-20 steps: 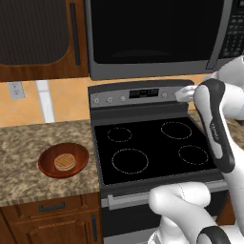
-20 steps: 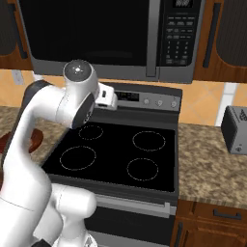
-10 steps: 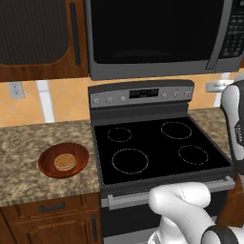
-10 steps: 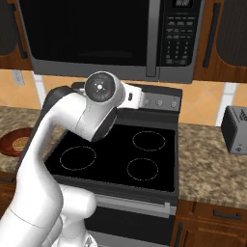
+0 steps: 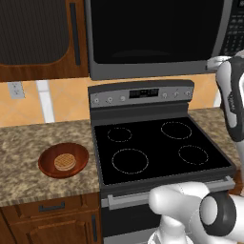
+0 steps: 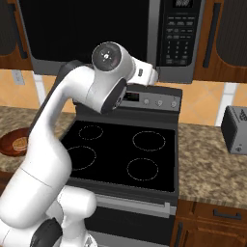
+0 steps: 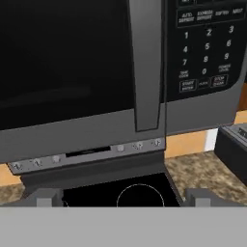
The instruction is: Open the microwave, place the bowl with waffle inside the microwave, then close the microwave door and turn it on.
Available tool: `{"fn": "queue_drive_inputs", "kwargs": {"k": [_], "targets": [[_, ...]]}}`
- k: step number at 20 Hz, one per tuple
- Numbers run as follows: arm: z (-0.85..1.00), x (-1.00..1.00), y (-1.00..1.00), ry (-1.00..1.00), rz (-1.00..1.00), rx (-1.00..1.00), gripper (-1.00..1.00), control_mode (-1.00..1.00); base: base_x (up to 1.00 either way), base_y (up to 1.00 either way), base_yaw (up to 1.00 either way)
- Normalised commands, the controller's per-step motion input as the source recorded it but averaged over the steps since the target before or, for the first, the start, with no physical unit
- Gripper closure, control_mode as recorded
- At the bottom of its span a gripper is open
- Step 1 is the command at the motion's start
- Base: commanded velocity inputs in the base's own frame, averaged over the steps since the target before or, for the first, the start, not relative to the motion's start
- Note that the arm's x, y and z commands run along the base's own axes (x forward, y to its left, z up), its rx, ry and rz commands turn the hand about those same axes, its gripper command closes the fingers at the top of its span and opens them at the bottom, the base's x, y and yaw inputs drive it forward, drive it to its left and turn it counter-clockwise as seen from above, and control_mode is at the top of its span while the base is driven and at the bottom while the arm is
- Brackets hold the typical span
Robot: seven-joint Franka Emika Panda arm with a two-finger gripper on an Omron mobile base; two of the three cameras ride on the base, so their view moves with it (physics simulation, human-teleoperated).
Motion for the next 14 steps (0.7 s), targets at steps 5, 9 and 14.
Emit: {"fn": "queue_drive_inputs", "kwargs": {"k": [5, 9, 14], "targets": [[0.24, 0.47, -0.21, 0.00, -0.09, 0.02, -1.00, -1.00, 0.00, 0.00, 0.00], [0.04, 0.40, -0.42, 0.00, -0.07, 0.07, -1.00, -1.00, 0.00, 0.00, 0.00], [0.00, 0.43, -0.11, -0.07, -0.04, 0.02, -1.00, -1.00, 0.00, 0.00, 0.00]]}}
